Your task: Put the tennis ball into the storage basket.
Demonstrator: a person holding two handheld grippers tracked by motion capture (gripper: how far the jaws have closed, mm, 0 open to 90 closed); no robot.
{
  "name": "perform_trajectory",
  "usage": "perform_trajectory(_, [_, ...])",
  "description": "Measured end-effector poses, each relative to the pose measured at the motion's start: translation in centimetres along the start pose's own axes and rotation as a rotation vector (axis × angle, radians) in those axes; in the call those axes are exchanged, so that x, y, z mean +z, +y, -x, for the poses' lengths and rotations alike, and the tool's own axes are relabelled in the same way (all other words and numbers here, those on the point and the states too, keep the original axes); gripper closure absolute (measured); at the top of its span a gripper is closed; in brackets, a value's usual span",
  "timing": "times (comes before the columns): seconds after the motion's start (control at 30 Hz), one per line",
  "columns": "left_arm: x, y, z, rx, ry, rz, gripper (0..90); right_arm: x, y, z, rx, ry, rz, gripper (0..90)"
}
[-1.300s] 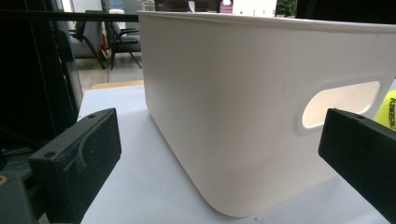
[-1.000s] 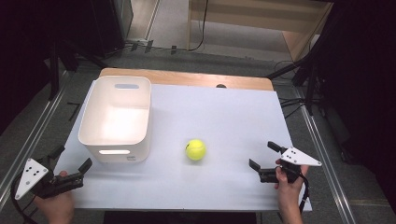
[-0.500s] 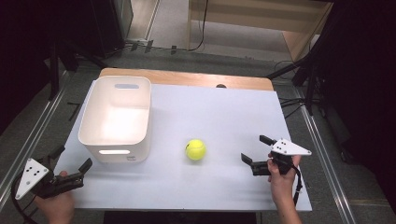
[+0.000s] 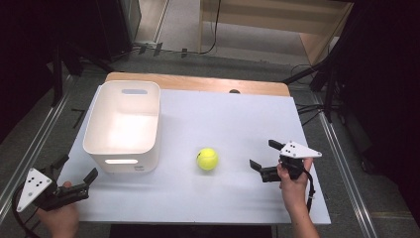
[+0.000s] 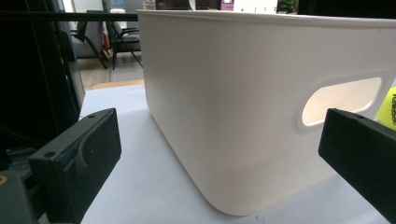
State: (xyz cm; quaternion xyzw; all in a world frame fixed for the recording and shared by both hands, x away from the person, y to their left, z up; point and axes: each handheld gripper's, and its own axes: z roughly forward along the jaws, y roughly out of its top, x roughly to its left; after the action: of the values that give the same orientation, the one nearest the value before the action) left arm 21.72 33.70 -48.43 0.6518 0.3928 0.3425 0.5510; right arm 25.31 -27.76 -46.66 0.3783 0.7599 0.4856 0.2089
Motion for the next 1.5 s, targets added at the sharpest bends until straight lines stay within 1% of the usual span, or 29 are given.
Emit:
perform_trajectory(0.17, [0.0,0.0,0.0,-0.003,0.0,0.001,0.0,0.7,0.6,-0.3,-0.015,0.012,-0.009,0.0])
perform_trajectory(0.23, [0.0,0.0,0.0,-0.003,0.001,0.001,0.0,0.8,0.7,-0.4,-0.011,0.012,-0.009,0.0])
perform_trajectory(0.3, [0.0,0.0,0.0,-0.003,0.0,0.001,0.0,1.1,1.1,-0.5,-0.026,0.016,-0.008,0.0])
perform_trajectory(0.5, [0.0,0.0,0.0,-0.004,0.0,0.002,0.0,1.7,1.9,-0.8,-0.03,0.03,-0.018,0.0])
perform_trajectory(0.6, [0.0,0.0,0.0,-0.004,-0.001,0.001,0.0,1.9,2.1,-0.8,-0.039,0.035,-0.018,0.0])
perform_trajectory(0.77, [0.0,0.0,0.0,-0.013,-0.002,0.006,0.0,2.7,2.1,-1.1,-0.036,0.048,-0.033,0.0])
perform_trajectory(0.9, [0.0,0.0,0.0,-0.004,-0.002,0.002,0.0,3.0,2.2,-1.2,-0.037,0.054,-0.037,0.0])
perform_trajectory(1.03, [0.0,0.0,0.0,-0.015,-0.004,0.008,0.0,3.5,2.6,-1.3,-0.049,0.06,-0.051,0.0])
perform_trajectory(1.17, [0.0,0.0,0.0,-0.005,-0.002,0.001,0.0,3.9,2.8,-1.5,-0.043,0.071,-0.057,0.0])
perform_trajectory(1.2, [0.1,0.0,0.0,-0.003,-0.005,0.003,0.0,4.0,2.8,-1.5,-0.05,0.071,-0.056,0.0])
perform_trajectory(1.33, [0.0,0.0,0.0,-0.003,-0.001,0.0,0.0,4.4,3.0,-1.7,-0.05,0.082,-0.066,0.0])
perform_trajectory(1.43, [0.0,0.0,0.0,-0.007,-0.002,0.004,0.0,4.6,3.3,-1.8,-0.06,0.085,-0.075,0.0])
perform_trajectory(1.5, [0.0,0.0,0.0,0.0,-0.003,0.0,0.0,4.7,3.6,-1.9,-0.062,0.089,-0.074,0.0])
